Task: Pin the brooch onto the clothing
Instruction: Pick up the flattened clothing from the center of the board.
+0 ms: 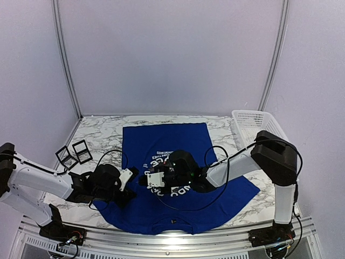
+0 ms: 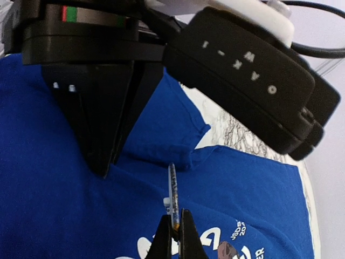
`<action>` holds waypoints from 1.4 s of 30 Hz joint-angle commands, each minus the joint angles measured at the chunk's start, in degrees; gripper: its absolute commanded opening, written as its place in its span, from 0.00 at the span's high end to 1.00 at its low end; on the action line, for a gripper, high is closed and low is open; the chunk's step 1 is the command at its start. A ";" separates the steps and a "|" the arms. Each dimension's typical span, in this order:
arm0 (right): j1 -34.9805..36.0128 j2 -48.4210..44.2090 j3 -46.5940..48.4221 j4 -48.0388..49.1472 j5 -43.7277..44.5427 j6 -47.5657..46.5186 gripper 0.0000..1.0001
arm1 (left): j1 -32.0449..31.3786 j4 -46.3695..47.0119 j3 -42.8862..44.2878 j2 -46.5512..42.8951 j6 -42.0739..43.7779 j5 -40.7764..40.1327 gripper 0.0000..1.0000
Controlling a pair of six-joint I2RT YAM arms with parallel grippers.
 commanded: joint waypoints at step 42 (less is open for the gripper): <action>1.89 -0.12 -5.71 15.50 -1.76 17.42 1.00 | 8.47 8.91 -7.44 -11.45 -6.13 12.39 1.00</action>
